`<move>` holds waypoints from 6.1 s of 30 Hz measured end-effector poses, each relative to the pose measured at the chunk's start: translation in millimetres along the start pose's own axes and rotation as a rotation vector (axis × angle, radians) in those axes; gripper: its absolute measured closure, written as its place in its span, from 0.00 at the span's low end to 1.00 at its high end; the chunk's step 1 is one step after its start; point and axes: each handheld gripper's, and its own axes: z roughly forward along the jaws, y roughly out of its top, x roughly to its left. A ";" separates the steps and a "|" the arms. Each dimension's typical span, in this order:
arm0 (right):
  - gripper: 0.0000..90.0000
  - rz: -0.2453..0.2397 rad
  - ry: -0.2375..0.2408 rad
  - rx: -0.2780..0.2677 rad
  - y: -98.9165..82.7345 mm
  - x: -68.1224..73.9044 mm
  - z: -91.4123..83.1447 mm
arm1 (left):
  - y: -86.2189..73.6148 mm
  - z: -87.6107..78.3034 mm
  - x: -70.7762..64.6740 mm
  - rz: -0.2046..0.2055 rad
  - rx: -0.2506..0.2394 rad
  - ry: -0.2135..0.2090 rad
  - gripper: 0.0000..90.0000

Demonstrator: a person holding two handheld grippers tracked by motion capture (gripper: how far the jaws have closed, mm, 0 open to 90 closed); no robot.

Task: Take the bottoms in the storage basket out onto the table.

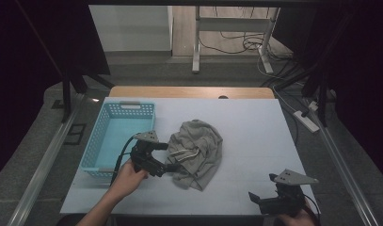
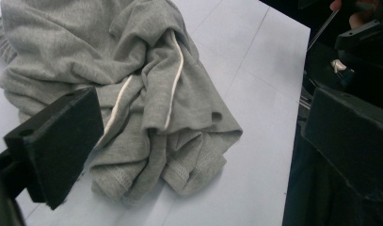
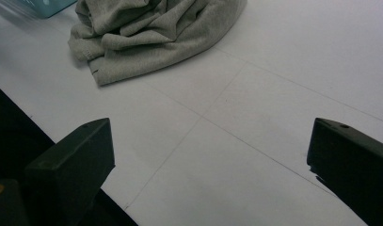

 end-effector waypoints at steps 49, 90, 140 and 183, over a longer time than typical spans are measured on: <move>0.02 -0.002 -0.004 0.006 0.4 0.6 0.6 | -35.5 -41.8 -9.1 -0.071 -0.044 0.009 0.00; 0.02 0.039 0.001 -0.002 0.1 -3.2 -0.1 | -69.5 -79.0 -14.6 -0.122 -0.096 0.080 0.00; 0.02 0.029 0.001 0.002 0.2 -2.4 0.1 | -127.9 -114.8 -21.7 -0.225 -0.129 0.189 0.00; 0.02 0.017 -0.005 -0.006 0.0 -0.9 -1.0 | -161.8 -153.6 -31.6 -0.270 -0.166 0.267 0.00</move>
